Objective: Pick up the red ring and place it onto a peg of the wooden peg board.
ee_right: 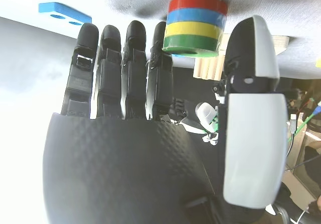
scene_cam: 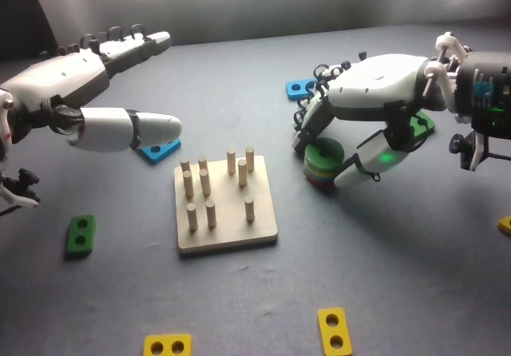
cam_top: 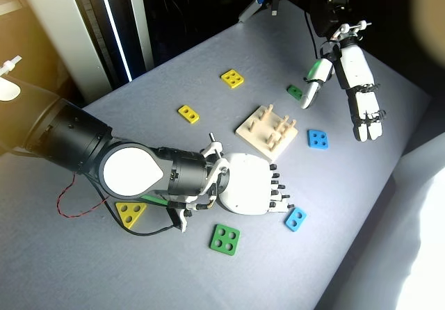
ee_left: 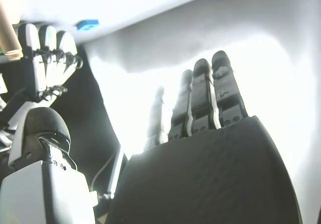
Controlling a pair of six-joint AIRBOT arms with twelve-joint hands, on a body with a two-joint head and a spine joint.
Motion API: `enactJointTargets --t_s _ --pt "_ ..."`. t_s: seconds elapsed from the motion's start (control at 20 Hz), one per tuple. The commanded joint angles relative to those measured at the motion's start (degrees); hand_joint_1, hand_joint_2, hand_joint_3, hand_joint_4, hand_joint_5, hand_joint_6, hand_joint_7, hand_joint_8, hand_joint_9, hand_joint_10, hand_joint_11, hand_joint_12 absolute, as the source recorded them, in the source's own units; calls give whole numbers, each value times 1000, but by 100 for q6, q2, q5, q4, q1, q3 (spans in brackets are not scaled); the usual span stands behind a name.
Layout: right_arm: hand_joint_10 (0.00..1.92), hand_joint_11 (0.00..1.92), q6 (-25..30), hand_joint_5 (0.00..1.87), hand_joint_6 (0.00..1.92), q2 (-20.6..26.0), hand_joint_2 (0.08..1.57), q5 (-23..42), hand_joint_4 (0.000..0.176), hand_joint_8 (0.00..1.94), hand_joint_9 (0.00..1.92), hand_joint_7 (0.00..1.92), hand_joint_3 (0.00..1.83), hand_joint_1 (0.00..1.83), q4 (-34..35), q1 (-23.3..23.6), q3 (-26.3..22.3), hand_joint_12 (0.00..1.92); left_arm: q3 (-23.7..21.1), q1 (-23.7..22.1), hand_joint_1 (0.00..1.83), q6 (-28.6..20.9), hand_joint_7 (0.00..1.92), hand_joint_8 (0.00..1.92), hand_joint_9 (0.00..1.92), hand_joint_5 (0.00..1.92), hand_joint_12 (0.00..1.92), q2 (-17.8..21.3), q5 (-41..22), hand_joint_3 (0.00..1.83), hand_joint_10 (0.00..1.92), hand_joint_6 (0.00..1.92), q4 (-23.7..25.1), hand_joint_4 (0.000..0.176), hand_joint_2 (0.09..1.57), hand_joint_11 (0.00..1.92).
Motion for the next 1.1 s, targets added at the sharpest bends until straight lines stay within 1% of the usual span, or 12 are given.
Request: enactJointTargets --t_s 0.0,0.05,0.2,0.25,0.3,0.45,0.5,0.65,0.7,0.8,0.9,1.05 --pt "25 0 37 755 37 -16 1007 329 0 5 366 536 1 1009 180 91 28 954 43 -72 374 -47 0 0 0 27 0 11 -645 0 0 3 -36 175 1020 0" --pt "18 0 37 780 40 -16 1034 328 0 0 359 515 5 1050 156 94 29 991 43 -72 362 -47 0 0 0 34 0 8 -638 0 0 5 -28 162 1023 0" --pt "17 0 38 860 75 -15 1062 331 0 6 363 535 6 1132 154 95 30 1024 43 -71 372 -47 0 0 0 37 0 5 -637 0 0 5 -25 159 1020 0" --pt "16 0 38 870 933 -15 1156 332 0 1 368 544 0 1132 154 97 30 1198 43 -71 364 -47 0 0 0 39 0 5 -635 0 0 5 -25 156 1016 0" --pt "9 0 38 845 1140 -15 1177 333 0 1 355 547 0 1118 154 98 30 1138 43 -71 363 -47 0 0 0 41 0 5 -634 0 0 5 -25 158 1017 0" --pt "2 0 38 868 1156 -15 1171 349 0 2 324 551 0 1126 144 99 30 1077 49 -71 383 -47 0 0 0 42 0 5 -633 0 0 4 -26 171 1020 0" --pt "1 0 41 890 1127 -15 1159 367 0 4 313 568 0 1134 132 100 30 1016 50 -71 389 -47 0 0 0 40 0 5 -633 1 0 3 -28 156 1023 0" --pt "5 0 181 887 1134 -15 1161 453 0 0 279 558 0 1133 -8 124 30 858 58 -57 379 -47 0 0 0 39 0 5 -628 0 0 2 -39 148 1015 0" --pt "2 0 242 885 1136 -14 1162 544 0 0 272 545 0 1133 -49 134 29 854 65 -25 392 -47 0 0 0 49 0 6 -627 0 0 6 -63 154 1007 0" --pt "11 0 286 876 1148 -13 1167 678 0 4 289 545 0 1133 -56 164 26 863 72 24 399 -46 0 0 0 50 0 16 -628 0 0 5 -107 144 1009 0" --pt "13 0 347 870 1158 -11 1169 833 0 4 298 550 1 1132 -56 224 12 851 72 85 408 -46 0 0 0 61 0 41 -641 0 0 8 -171 160 995 0" --pt "25 0 347 861 1165 4 1172 1008 0 1 339 555 1 1131 -79 297 -87 989 80 137 369 -46 0 0 0 41 0 49 -654 0 0 0 -223 145 956 0"
